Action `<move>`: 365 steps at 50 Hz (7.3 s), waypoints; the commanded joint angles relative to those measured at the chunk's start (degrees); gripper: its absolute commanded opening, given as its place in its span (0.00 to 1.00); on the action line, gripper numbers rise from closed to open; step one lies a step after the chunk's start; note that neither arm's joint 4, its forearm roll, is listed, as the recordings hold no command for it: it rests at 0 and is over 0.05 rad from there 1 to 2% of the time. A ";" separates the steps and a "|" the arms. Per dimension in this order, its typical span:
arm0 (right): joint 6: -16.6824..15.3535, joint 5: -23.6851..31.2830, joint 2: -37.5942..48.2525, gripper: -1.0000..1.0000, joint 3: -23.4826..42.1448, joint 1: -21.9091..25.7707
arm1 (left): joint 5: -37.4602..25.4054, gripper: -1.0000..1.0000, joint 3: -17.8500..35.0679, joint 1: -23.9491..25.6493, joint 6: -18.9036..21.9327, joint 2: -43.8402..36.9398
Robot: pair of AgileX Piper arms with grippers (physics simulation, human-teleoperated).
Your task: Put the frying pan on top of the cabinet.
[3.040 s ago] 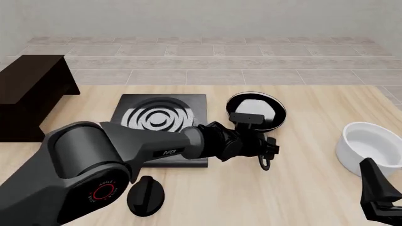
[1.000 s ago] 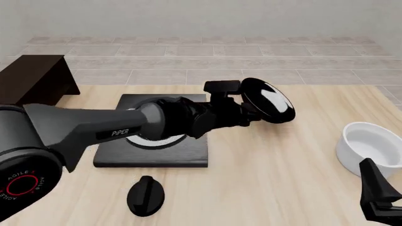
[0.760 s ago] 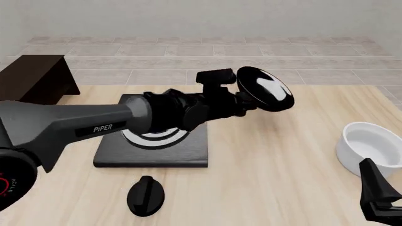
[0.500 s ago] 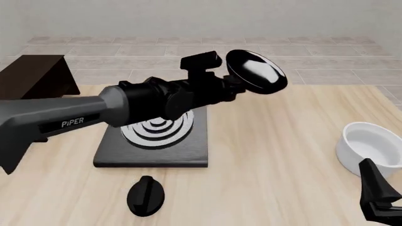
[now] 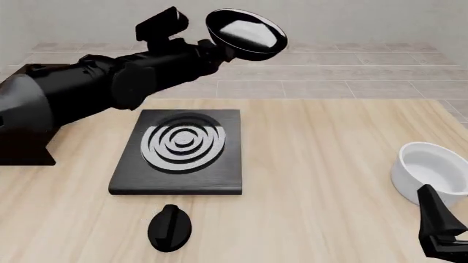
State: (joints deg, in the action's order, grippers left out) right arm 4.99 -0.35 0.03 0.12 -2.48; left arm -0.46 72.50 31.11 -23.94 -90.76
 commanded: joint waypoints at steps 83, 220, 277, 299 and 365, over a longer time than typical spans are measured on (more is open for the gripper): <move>-0.62 0.35 0.01 1.00 0.05 0.68 | 2.48 0.00 -27.64 -41.64 -14.03 41.48; -0.74 0.74 0.23 1.00 -0.07 0.40 | 15.61 0.00 -30.21 -52.86 -11.46 22.82; -0.84 0.80 0.27 1.00 0.00 0.33 | 20.68 0.00 -32.52 -53.68 -11.18 17.27; -1.10 0.81 0.27 1.00 -0.06 0.51 | 21.66 0.00 -33.10 -53.56 -11.82 15.55; -0.97 0.90 0.17 1.00 -0.09 0.69 | 23.95 1.00 -35.32 -53.33 -12.37 12.83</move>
State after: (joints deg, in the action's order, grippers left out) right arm 4.08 0.48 0.28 0.05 -1.85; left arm 23.79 37.24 -22.05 -36.26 -78.58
